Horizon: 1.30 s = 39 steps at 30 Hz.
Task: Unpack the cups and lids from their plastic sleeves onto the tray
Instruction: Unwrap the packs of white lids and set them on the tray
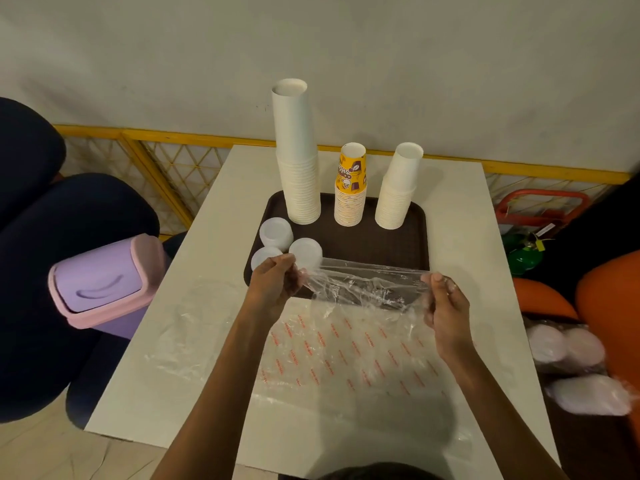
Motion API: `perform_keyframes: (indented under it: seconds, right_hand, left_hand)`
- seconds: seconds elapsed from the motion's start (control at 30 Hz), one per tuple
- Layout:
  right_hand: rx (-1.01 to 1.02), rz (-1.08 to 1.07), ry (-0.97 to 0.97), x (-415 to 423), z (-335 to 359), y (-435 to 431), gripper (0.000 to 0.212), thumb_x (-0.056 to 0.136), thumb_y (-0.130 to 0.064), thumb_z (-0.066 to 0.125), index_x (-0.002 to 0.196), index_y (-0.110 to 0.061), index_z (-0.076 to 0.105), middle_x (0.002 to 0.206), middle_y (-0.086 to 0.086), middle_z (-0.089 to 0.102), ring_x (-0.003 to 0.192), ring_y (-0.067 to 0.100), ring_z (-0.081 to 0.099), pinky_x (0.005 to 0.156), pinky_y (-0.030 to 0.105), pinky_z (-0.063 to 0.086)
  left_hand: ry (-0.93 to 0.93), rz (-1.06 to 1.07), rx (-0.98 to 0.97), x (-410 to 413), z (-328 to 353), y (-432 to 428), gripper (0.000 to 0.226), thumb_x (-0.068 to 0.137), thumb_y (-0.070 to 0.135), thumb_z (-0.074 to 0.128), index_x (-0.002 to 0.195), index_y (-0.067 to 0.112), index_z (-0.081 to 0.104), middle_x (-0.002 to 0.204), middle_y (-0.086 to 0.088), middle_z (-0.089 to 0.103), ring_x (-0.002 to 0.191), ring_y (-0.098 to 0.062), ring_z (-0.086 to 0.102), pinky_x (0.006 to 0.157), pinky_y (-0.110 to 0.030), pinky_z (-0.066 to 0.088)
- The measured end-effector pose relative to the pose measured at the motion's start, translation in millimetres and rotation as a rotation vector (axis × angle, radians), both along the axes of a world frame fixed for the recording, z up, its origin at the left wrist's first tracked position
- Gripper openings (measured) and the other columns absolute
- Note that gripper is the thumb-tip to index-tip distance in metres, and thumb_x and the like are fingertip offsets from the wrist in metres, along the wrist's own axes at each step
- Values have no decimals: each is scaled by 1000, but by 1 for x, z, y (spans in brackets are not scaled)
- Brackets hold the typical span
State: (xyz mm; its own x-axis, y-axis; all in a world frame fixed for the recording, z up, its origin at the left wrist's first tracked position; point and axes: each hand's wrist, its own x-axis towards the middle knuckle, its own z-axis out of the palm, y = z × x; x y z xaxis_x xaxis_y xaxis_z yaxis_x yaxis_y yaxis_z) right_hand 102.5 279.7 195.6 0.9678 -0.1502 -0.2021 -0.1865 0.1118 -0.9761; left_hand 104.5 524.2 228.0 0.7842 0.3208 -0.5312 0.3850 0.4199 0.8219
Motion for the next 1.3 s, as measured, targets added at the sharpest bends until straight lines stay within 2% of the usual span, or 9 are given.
perform_keyframes:
  seconds: [0.23,0.37,0.53,0.7,0.77,0.87,0.93,1.03,1.3]
  right_hand:
    - [9,45,-22,-2,-2,-3,23,101,-16,39,94,-17,61,51,-8,56,42,1,45,39,14,34]
    - [4,17,-25,-2,-3,-2,22,101,-17,40,92,-18,61,52,-8,62,42,1,51,39,15,39]
    - [-81,56,-79,-4,-3,-8,24,100,-16,41,91,-16,62,47,-6,55,39,2,44,37,14,34]
    - [-380,-57,-105,5,16,-12,18,96,-32,51,110,-22,57,100,-10,60,96,8,55,79,17,44]
    - [-522,99,-181,8,34,-2,34,91,-37,57,123,-25,55,116,-12,53,107,3,48,82,10,35]
    - [-548,547,-150,15,50,25,46,88,-44,56,130,-27,50,119,-11,55,111,2,49,88,17,34]
    - [-410,692,-121,17,52,41,36,89,-38,57,122,-23,57,111,-8,62,106,5,58,89,21,43]
    - [-151,520,-102,19,47,46,5,91,-19,60,91,-18,65,76,-4,67,70,0,65,69,17,52]
    - [-47,124,-206,25,39,30,10,93,-13,56,84,-17,59,57,-7,62,51,0,58,53,15,51]
  left_hand:
    - [26,30,-68,-26,-7,-34,24,96,34,51,88,15,64,84,-4,66,80,-15,59,82,-36,47]
    - [-7,128,-61,-36,-15,-46,16,95,17,55,81,12,60,61,2,58,68,-12,53,79,-31,46]
    - [-57,263,114,-32,-17,-40,14,97,18,53,85,12,59,73,-3,57,65,-9,54,63,-25,47]
    - [-214,129,450,-31,-9,-41,17,94,16,57,81,6,61,55,2,48,44,-2,42,45,-17,37]
    - [-266,17,439,-34,-4,-49,17,94,13,58,82,2,62,52,4,49,43,-2,41,43,-14,36]
    - [-339,-155,370,-36,5,-63,17,94,9,56,79,3,62,47,10,51,41,-1,39,42,-14,35]
    - [-362,-240,358,-36,14,-70,19,94,9,54,78,9,63,48,11,55,41,-1,42,42,-14,36]
    - [-329,-207,337,-35,23,-70,22,95,19,54,78,13,66,62,4,65,54,-5,55,54,-19,48]
    - [-268,-133,296,-53,21,-66,11,93,25,57,92,17,65,86,2,71,77,-7,67,66,-16,54]
